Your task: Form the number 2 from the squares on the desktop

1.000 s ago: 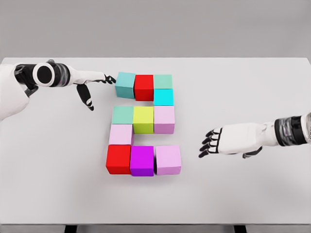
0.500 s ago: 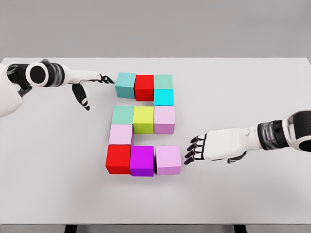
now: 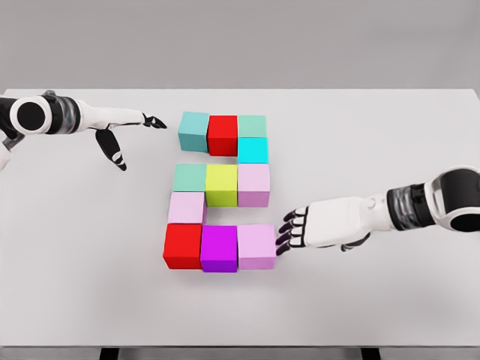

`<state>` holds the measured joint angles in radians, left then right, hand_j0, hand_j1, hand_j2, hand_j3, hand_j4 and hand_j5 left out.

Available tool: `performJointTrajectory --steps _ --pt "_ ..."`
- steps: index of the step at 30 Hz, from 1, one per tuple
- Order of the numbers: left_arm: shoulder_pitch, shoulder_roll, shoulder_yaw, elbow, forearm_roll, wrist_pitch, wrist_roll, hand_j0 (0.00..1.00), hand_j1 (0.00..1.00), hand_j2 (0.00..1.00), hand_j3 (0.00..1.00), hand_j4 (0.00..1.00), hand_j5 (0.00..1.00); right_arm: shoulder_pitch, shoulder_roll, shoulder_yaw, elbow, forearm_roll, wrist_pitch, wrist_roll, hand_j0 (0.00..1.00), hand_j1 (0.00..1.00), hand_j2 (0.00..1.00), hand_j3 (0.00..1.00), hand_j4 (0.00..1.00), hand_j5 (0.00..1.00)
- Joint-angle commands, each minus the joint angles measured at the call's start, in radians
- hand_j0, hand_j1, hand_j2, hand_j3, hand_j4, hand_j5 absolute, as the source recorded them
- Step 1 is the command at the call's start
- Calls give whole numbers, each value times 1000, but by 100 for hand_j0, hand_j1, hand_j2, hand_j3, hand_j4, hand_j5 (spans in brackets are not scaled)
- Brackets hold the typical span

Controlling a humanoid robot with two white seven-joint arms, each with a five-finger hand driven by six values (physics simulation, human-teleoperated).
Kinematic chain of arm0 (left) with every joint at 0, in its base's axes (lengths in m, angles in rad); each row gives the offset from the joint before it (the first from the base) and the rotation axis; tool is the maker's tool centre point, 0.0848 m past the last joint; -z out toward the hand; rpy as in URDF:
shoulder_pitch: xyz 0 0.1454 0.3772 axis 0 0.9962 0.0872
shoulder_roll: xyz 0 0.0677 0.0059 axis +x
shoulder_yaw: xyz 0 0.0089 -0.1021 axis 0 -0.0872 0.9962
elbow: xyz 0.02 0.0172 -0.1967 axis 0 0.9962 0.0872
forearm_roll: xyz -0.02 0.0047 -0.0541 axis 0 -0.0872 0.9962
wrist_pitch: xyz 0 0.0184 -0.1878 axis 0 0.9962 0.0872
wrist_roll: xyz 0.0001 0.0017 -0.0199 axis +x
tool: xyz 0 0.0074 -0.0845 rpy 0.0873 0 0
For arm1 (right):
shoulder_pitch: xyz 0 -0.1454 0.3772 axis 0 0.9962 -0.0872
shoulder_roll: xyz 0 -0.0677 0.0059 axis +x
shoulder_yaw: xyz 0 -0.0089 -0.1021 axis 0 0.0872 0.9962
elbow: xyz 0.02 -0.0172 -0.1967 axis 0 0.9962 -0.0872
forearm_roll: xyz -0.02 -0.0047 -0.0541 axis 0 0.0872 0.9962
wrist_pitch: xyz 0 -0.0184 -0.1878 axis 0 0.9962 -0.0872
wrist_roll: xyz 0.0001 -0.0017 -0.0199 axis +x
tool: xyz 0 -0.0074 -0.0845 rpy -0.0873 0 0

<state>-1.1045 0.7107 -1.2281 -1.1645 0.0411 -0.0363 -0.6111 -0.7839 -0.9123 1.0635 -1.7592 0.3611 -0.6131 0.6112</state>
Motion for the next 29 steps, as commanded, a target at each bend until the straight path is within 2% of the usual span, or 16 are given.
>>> performJointTrajectory --steps 1,15,17,18,19,21,29 --pt "0 1 1 0 2 -5 0 100 100 100 100 100 100 0 6 9 0 -5 2 0 100 100 100 100 100 100" --pt "0 1 1 5 2 -4 0 100 100 100 100 100 100 -26 -23 1 13 -8 2 0 100 100 100 100 100 100" --pt "0 1 1 6 2 -4 0 100 100 100 100 100 100 -28 -23 -43 44 -14 2 0 100 100 100 100 100 100" --pt "0 1 1 6 2 -4 0 100 100 100 100 100 100 -28 -23 -89 101 -88 2 0 100 100 100 100 100 100" --pt "0 1 1 8 2 -4 0 100 100 100 100 100 100 -26 -23 -143 234 -215 2 0 100 100 100 100 100 100" --pt "0 0 1 8 2 -4 0 100 100 100 100 100 100 -28 -22 -160 323 -277 2 0 100 100 100 100 100 100" --pt "0 0 1 11 0 -4 0 100 100 100 100 100 100 -28 -19 -152 319 -275 2 0 100 100 100 100 100 100"
